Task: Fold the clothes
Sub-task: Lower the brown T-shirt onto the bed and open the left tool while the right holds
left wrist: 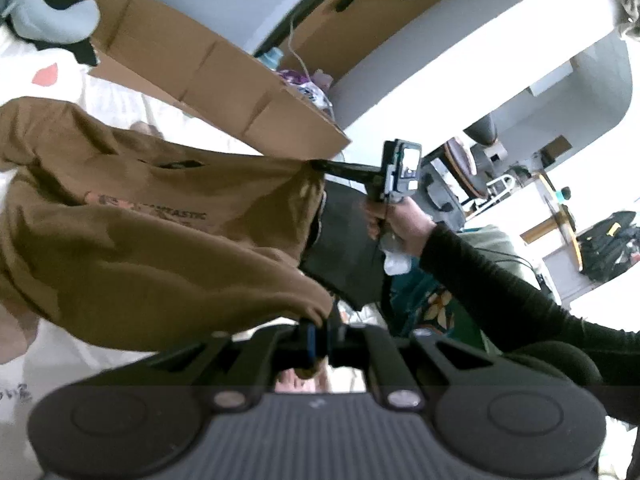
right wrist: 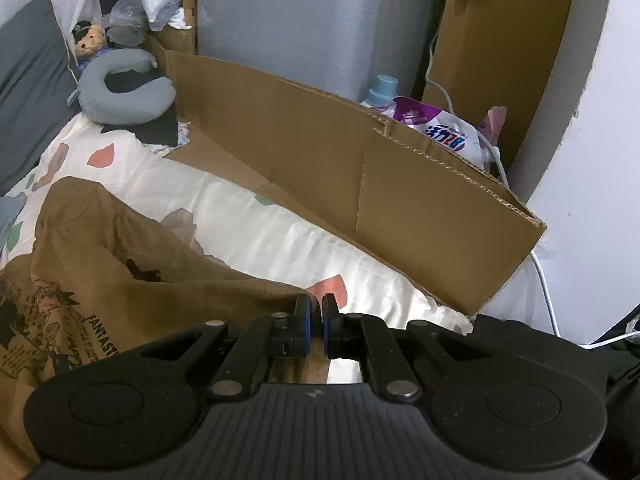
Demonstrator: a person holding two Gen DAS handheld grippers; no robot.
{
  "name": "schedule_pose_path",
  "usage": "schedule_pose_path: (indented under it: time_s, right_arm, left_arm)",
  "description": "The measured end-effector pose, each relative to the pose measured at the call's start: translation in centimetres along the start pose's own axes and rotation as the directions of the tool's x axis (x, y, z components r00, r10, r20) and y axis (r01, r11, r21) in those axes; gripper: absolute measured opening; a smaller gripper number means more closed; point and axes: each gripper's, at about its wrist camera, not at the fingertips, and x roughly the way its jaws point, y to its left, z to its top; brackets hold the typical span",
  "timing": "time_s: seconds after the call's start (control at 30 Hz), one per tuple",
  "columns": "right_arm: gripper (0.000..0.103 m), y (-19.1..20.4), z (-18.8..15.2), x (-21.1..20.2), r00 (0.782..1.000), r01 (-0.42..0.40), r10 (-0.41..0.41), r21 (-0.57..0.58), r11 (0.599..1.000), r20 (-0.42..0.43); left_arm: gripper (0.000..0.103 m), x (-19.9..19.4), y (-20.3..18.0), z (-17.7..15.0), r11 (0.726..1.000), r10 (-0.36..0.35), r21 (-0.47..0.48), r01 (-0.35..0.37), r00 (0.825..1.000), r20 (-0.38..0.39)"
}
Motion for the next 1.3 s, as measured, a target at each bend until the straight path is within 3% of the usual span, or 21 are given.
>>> schedule_pose_path:
  time_s: [0.13,0.27,0.53,0.7,0.87,1.07,1.3]
  right_arm:
    - [0.004,0.0,-0.4,0.6,1.0,0.005,-0.005,0.006,1.0,-0.009]
    - [0.004,0.2,-1.3,1.5,1.0,0.009,-0.009,0.009,1.0,-0.027]
    - [0.004,0.5,-3.2,3.0,0.999,0.019,-0.018,0.044,0.999,-0.043]
    - [0.004,0.3,-4.1,3.3,0.999,0.028,-0.025,0.064,0.998,-0.039]
    - [0.004,0.0,-5.1,3.3,0.999,0.028,-0.026,0.082,0.996,-0.026]
    - [0.004,-0.4,-6.5,3.4,1.0,0.024,-0.021,0.115,0.993,-0.022]
    - [0.004,-0.6,-7.1,3.7,0.999,0.035,-0.035,0.14,0.989,-0.009]
  left_arm:
    - [0.009,1.2,1.0,0.0,1.0,-0.011,-0.024,0.01,1.0,-0.027]
    - [0.026,2.5,1.4,0.0,0.999,0.008,-0.052,-0.011,0.999,-0.052]
    - [0.042,1.6,5.6,-0.7,0.981,0.161,-0.1,-0.168,0.984,-0.074]
    - [0.05,0.7,9.1,-0.6,0.951,0.274,-0.134,-0.28,0.96,-0.063]
    - [0.055,0.6,12.7,0.2,0.91,0.399,-0.111,-0.399,0.917,-0.021]
    - [0.055,1.1,17.1,1.1,0.877,0.467,-0.125,-0.463,0.884,0.005]
    - [0.055,3.4,23.0,2.1,0.844,0.533,-0.076,-0.531,0.846,0.013]
